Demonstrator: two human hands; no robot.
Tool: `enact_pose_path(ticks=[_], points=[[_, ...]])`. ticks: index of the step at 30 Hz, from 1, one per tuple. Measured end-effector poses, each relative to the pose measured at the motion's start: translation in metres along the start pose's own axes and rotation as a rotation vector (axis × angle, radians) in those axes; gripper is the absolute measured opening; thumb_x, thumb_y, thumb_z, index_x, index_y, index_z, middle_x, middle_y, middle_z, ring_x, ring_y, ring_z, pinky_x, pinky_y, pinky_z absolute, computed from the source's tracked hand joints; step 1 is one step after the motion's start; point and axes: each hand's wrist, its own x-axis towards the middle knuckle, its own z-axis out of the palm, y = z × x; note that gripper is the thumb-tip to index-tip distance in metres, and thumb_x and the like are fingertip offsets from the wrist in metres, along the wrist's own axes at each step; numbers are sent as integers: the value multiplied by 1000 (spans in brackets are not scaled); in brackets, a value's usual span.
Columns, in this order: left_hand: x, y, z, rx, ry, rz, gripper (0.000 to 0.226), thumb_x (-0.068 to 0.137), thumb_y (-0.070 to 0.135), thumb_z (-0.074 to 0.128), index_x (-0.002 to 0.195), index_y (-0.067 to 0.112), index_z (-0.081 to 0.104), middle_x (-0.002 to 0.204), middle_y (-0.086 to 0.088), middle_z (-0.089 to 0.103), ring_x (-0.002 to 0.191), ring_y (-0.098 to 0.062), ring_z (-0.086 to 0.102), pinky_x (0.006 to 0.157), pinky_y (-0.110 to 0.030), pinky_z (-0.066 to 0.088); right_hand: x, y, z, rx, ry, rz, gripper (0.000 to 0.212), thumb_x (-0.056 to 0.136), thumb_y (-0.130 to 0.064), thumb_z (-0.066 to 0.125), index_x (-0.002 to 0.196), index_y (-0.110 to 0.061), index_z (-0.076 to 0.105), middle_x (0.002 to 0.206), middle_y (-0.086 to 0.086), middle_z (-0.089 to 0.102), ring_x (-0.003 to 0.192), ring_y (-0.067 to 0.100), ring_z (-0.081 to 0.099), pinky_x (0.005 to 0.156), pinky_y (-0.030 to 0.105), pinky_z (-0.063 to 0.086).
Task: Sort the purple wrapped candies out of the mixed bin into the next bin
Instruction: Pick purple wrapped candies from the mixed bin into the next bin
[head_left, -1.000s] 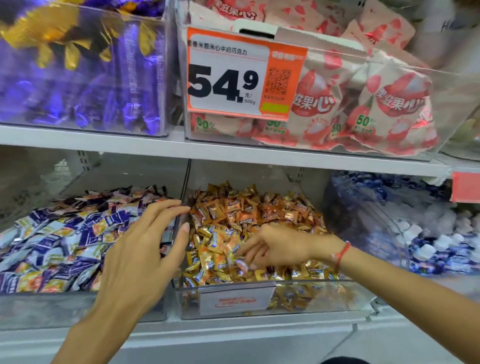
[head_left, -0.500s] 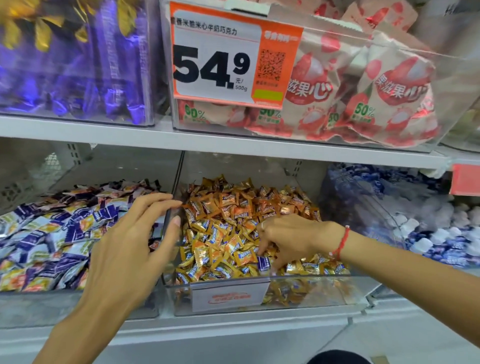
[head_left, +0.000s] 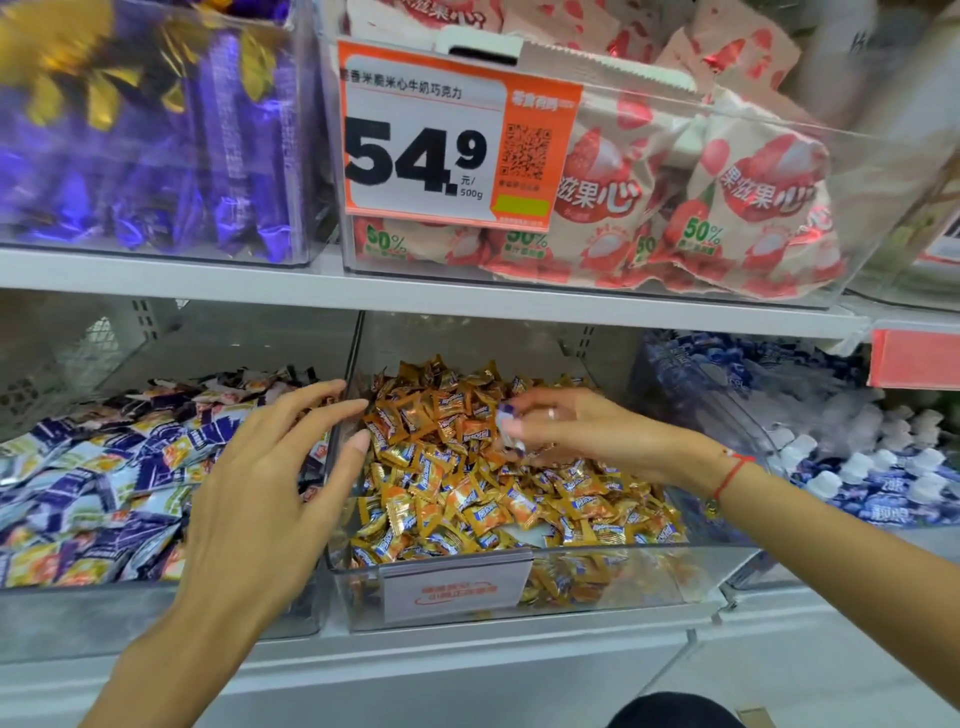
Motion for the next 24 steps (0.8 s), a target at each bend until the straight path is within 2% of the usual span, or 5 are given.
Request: enact_pose_path(ticks=[6, 13, 17, 21, 24], points=[[2, 20, -3, -307, 34, -12, 40, 87, 54, 57, 125, 43, 53, 123, 37, 47, 117, 21, 41, 98, 0, 28, 14, -52, 71, 316, 52, -98, 20, 84, -23, 73, 103, -17, 72, 100, 3, 73, 92, 14, 68, 86, 22, 54], [5, 12, -22, -586, 53, -172, 31, 84, 22, 68, 114, 30, 67, 110, 16, 69, 104, 0, 63, 89, -14, 49, 27, -67, 96, 374, -49, -129, 18, 91, -25, 64, 108, -22, 69, 111, 0, 72, 102, 7, 66, 97, 24, 46], [2, -1, -33, -495, 168, -253, 26, 88, 14, 67, 103, 34, 66, 101, 20, 69, 97, 6, 62, 80, -11, 50, 15, -64, 83, 169, -118, -167, 24, 95, -24, 59, 119, -25, 65, 117, -3, 70, 102, 9, 65, 91, 24, 51], [1, -30, -41, -65, 95, -310, 28, 93, 23, 61, 120, 30, 64, 105, -1, 69, 83, -17, 62, 70, -41, 52, 2, -39, 27, -58, 73, -80, 19, 96, -21, 57, 113, -24, 66, 104, -3, 73, 93, 8, 68, 81, 17, 52], [3, -32, -42, 23, 21, -267, 35, 93, 25, 60, 128, 21, 60, 135, -8, 57, 118, -29, 53, 96, -49, 45, -9, -10, -7, -259, 152, 42, 15, 96, -18, 58, 106, -24, 68, 100, -4, 72, 87, 5, 67, 78, 14, 52]])
